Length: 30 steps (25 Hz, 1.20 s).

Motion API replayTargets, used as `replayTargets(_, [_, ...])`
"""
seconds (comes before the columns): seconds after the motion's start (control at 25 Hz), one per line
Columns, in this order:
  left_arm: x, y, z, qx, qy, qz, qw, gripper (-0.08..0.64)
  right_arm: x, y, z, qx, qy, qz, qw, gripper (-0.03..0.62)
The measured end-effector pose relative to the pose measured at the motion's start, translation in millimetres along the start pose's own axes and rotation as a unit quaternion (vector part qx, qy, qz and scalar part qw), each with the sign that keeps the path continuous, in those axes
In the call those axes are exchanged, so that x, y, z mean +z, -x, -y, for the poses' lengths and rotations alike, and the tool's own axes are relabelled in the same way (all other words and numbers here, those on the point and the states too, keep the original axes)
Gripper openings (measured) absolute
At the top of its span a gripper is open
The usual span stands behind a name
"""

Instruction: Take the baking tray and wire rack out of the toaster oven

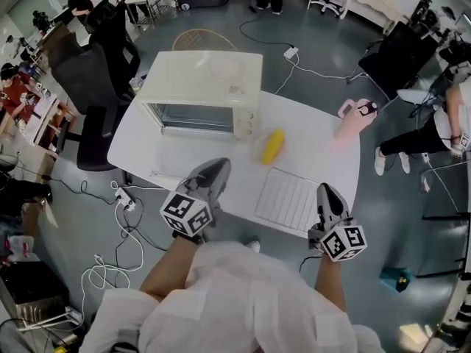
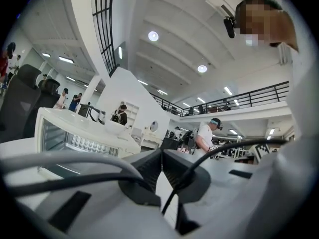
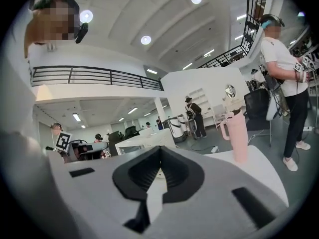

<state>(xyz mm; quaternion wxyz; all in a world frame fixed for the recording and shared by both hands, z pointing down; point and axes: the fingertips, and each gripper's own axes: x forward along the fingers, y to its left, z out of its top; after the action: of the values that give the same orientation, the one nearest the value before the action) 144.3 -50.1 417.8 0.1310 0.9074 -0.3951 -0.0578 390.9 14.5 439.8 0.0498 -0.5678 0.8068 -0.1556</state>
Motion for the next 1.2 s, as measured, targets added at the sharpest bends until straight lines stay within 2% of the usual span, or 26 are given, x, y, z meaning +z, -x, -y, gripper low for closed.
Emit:
replayTargets(0.2, [19.7, 17.6, -12.8, 0.015, -0.008, 0.026, 0.9995, 0.014, 7.7, -15.1, -22.0, 0.028, 0.015, 0.003, 1.0, 0.005])
replayTargets(0.4, [20.3, 33.0, -37.8, 0.03, -0.003, 0.025, 0.9992, 0.014, -3.7, -42.8, -45.6, 0.051, 0.031, -0.016, 0.998, 0.005])
replayTargets(0.6, [7.9, 43.7, -80.0, 0.036, -0.017, -0.019, 0.999, 0.015, -37.2, -90.0, -79.9, 0.079, 0.044, -0.059, 0.994, 0.005])
replayTargets(0.84, [-5.6, 47.0, -146.7, 0.034, -0.044, -0.084, 0.9949, 0.015, -78.3, -162.0, -128.6, 0.106, 0.069, -0.121, 0.985, 0.006])
replayTargets(1.04, [-33.0, 40.2, -200.7, 0.003, -0.081, -0.167, 0.9827, 0.017, -115.7, -222.9, -154.5, 0.11, 0.112, -0.175, 0.972, 0.026])
replayTargets(1.2, [-54.9, 30.0, -239.6, -0.025, -0.134, -0.241, 0.961, 0.017, -133.7, -265.7, -166.7, 0.102, 0.172, -0.209, 0.957, 0.061])
